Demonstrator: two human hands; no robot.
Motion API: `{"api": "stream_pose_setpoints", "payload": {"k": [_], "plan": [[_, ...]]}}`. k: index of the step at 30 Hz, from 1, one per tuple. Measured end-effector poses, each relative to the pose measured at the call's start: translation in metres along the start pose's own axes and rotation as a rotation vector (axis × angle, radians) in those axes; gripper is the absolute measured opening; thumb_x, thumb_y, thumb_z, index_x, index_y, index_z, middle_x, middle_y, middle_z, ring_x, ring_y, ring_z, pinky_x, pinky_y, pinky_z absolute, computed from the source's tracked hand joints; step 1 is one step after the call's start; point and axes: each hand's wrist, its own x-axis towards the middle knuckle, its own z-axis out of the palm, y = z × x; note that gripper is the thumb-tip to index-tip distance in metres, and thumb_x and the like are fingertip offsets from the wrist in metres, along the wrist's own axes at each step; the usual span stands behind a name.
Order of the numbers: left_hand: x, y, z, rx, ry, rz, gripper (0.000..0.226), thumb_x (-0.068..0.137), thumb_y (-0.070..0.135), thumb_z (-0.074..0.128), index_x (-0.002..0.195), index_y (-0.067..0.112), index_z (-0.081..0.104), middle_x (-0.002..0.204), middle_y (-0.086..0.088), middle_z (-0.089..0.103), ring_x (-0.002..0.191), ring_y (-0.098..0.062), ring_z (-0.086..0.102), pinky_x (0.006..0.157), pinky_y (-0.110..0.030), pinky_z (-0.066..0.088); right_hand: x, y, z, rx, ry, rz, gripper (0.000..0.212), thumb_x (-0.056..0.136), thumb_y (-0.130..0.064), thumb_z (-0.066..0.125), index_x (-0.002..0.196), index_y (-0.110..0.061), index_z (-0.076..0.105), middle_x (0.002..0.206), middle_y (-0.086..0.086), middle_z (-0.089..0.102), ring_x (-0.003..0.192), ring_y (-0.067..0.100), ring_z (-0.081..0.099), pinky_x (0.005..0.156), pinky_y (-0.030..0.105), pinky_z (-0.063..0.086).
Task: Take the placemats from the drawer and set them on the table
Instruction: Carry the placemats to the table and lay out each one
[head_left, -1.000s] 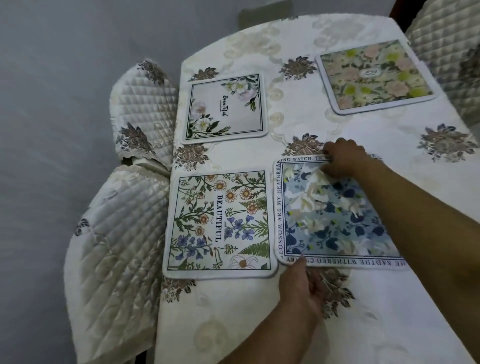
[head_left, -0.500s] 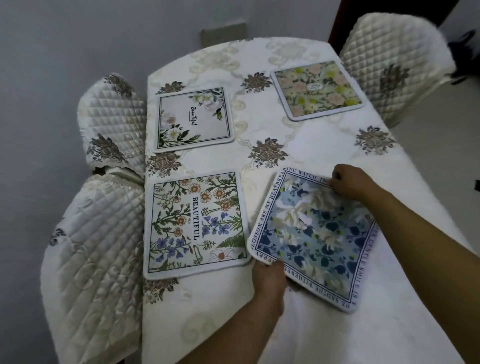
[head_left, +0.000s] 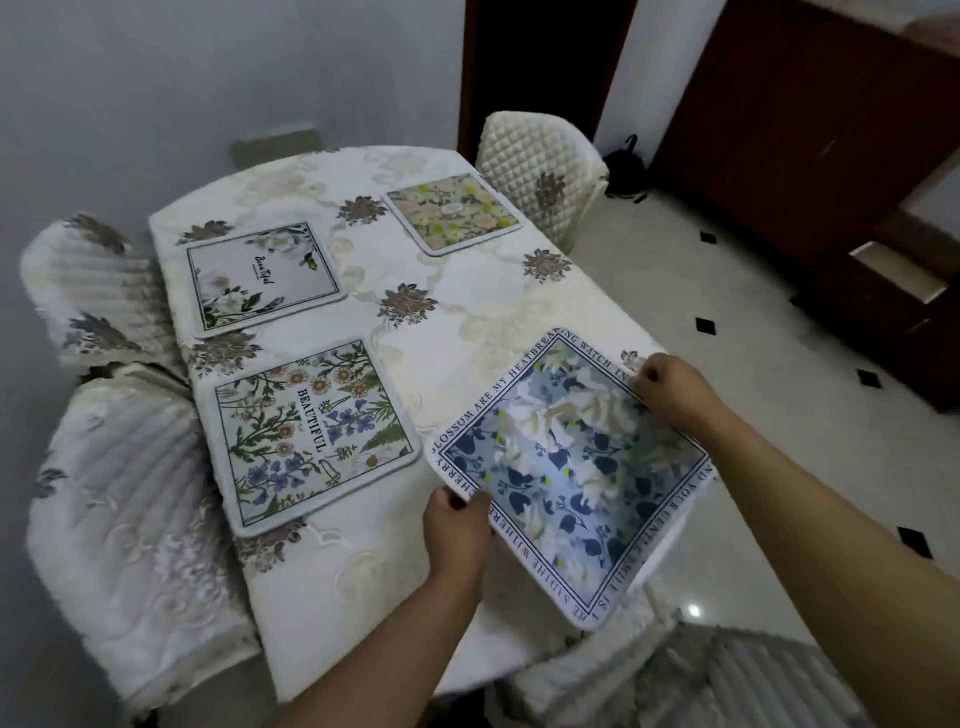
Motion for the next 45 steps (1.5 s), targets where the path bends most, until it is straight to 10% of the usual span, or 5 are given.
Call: {"api": "stream_pose_setpoints", "payload": {"k": [25, 45], "plan": [[-0.16, -0.08, 0.086, 0.263, 0.542, 0.436, 0.029, 0.095, 0.032, 0.06, 0.086, 0.007, 0.048, 0.071, -0.005, 0.05, 0.063, -0.022, 0.047, 0.054, -0.03, 0.034, -0.117, 0.16, -0.065, 0.088, -0.082, -0.27, 0.023, 0.098, -0.029, 0.049, 0.08, -0.014, 0.047, 0.071, 0.002, 0.054, 0.063, 0.017, 0.046, 0.06, 0.034, 0.035], [-0.034, -0.038, 0.076, 0.06, 0.722, 0.336, 0.02, 0.092, 0.015, 0.063, 0.111, 0.009, 0.057, 0.099, -0.002, 0.06, 0.084, -0.018, 0.055, 0.073, -0.027, 0.041, -0.018, 0.125, 0.049, 0.236, -0.246, -0.278, 0.028, 0.099, -0.031, 0.049, 0.082, -0.009, 0.048, 0.073, 0.005, 0.054, 0.067, 0.019, 0.05, 0.059, 0.033, 0.037]]}}
